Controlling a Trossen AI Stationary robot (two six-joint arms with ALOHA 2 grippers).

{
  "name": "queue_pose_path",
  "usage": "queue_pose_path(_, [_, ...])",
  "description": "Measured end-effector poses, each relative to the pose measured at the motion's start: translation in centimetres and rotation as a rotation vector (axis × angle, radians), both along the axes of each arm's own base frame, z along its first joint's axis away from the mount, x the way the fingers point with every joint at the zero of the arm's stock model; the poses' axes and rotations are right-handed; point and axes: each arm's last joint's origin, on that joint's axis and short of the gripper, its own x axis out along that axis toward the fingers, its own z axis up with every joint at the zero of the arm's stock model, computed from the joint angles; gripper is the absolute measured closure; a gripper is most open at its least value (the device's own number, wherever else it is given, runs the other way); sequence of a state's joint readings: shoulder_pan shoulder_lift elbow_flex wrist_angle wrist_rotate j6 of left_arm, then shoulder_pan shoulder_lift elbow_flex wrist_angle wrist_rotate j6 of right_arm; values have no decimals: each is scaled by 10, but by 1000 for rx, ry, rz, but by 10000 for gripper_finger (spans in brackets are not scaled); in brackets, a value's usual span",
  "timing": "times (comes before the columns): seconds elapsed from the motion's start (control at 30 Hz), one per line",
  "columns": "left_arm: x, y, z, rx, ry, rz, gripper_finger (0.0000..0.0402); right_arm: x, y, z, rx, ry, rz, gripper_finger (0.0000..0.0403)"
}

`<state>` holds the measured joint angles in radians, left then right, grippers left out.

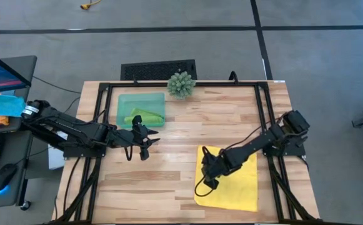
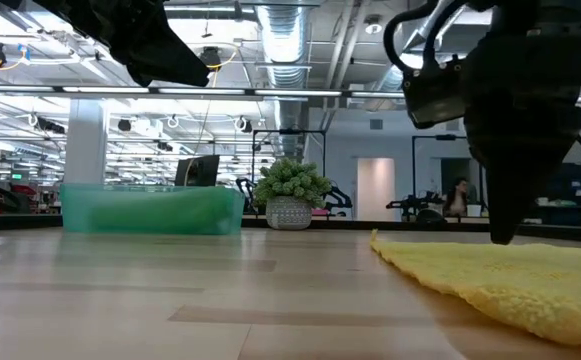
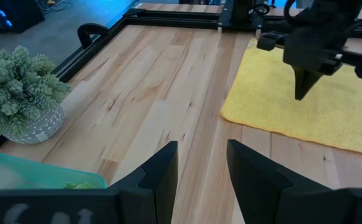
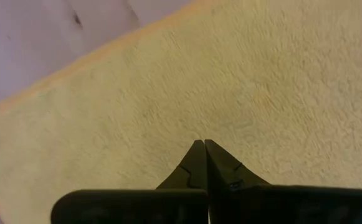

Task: Roll microfiber towels into tight, uniform cylinder then place into a basket
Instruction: Fold the yellow towel

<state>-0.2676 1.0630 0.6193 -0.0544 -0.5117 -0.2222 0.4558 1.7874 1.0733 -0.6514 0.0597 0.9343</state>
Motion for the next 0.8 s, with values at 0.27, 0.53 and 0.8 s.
queue_pose_path(0.27, [0,0,0,0,0,0,272,-5,13,0,-20,-37,-36,397])
queue_pose_path(0.53, [0,0,0,0,0,0,272,-11,24,1,-23,-50,-55,397])
queue_pose_path(0.8, [0,0,0,0,0,0,272,-9,26,-13,-41,-21,-46,397])
